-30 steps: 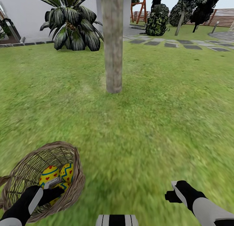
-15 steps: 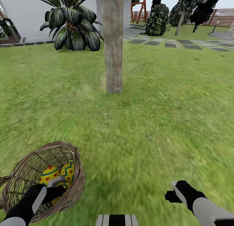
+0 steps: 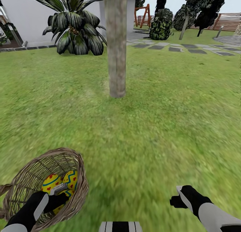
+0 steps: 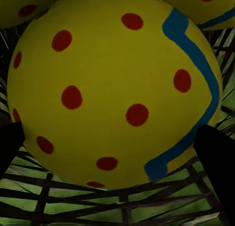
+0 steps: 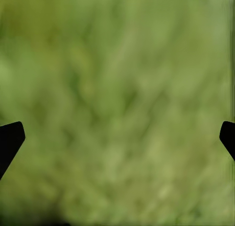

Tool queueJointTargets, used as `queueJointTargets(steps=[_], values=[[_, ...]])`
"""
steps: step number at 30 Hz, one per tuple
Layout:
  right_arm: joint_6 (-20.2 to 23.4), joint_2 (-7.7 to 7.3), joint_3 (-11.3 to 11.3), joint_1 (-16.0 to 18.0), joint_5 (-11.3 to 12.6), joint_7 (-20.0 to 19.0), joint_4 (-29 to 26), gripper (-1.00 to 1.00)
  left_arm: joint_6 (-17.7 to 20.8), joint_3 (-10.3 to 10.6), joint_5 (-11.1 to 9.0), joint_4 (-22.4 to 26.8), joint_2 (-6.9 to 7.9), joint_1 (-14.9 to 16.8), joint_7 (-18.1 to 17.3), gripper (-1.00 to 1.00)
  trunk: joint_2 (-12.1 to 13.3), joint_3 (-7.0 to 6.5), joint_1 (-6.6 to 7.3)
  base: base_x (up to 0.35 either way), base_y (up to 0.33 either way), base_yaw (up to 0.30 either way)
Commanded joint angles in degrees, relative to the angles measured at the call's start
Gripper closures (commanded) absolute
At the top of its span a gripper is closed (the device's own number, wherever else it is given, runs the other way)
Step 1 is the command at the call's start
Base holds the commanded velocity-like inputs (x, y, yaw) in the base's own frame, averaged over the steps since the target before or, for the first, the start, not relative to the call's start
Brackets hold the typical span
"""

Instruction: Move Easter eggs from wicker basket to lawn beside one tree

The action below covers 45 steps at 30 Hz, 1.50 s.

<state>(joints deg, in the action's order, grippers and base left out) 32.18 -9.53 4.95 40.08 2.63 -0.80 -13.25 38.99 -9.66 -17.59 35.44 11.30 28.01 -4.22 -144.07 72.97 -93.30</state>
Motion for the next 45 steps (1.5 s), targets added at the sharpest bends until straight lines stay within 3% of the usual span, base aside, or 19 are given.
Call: queueJointTargets(steps=[1, 18, 45], values=[[0.3, -0.04, 0.5, 0.0, 0.3, -0.1, -0.1, -1.0, 0.3, -0.2, 0.3, -1.1, -0.55, 0.0, -0.3, 1.0, 0.0, -0.18, 0.02, 0.0, 0.0, 0.0], [0.3, 0.12, 0.5, 0.0, 0.3, -0.1, -0.1, -1.0, 0.3, -0.2, 0.3, -2.4, -1.32, 0.0, -0.2, 1.0, 0.2, -3.95, 0.46, 0.0, 0.0, 0.0], [0.3, 0.47, 0.5, 0.0, 0.3, 0.0, -0.1, -1.0, 0.4, -0.2, 0.3, -2.6, -1.28, -0.1, -0.2, 1.0, 0.6, -9.93, 1.16, -0.035, 0.0, 0.0]])
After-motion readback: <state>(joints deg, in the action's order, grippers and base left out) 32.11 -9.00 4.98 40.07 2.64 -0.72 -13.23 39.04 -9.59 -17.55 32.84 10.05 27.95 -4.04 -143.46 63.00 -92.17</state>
